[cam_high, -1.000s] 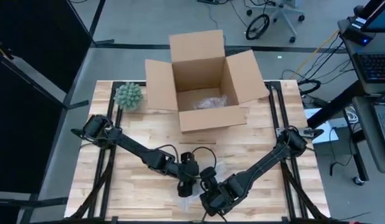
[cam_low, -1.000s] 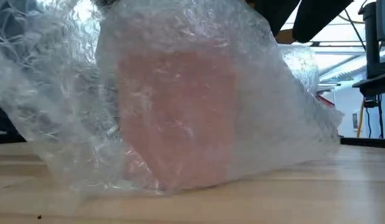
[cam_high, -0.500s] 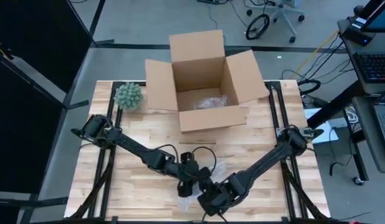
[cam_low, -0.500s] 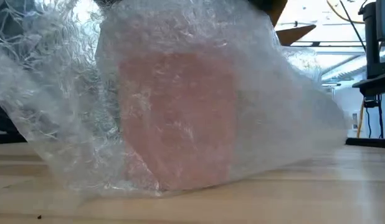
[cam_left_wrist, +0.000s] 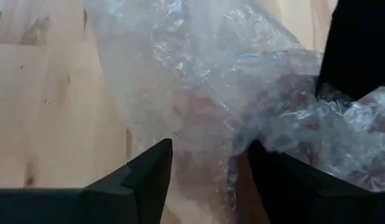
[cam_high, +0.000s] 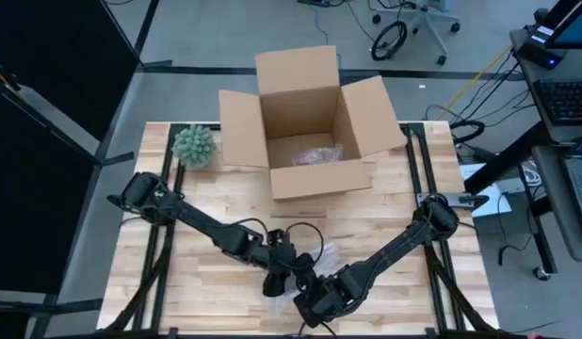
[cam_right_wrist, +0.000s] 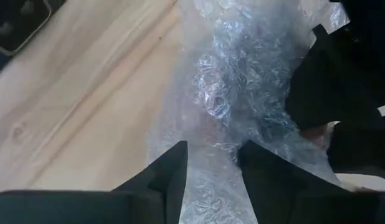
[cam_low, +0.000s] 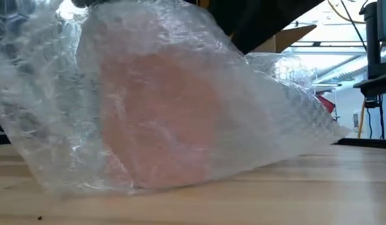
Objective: Wrap mug
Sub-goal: Wrap the pink mug with bubble wrap
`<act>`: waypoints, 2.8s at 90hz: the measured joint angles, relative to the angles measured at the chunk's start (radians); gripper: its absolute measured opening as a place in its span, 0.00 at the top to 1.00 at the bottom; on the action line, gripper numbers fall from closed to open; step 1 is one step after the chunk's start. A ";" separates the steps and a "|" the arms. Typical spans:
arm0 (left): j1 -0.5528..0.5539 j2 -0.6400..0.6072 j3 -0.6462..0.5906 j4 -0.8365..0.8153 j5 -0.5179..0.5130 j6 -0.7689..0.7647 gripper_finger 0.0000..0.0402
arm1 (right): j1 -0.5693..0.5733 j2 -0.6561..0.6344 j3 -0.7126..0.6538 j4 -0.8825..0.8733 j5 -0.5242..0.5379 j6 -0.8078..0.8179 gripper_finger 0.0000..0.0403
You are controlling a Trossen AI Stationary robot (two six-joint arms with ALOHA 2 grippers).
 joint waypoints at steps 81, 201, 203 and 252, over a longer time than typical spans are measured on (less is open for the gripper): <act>-0.014 -0.106 -0.003 -0.141 0.012 0.042 0.51 | -0.032 0.006 0.074 0.042 0.039 -0.215 0.40; -0.082 -0.236 -0.002 -0.312 -0.171 -0.012 0.51 | -0.158 0.015 -0.096 0.320 -0.198 -0.184 0.45; -0.086 -0.240 -0.002 -0.322 -0.175 -0.014 0.51 | -0.161 0.015 -0.095 0.319 -0.198 -0.183 0.45; -0.226 -0.299 -0.007 -0.251 -0.347 -0.073 0.51 | -0.164 0.014 -0.094 0.326 -0.188 -0.209 0.45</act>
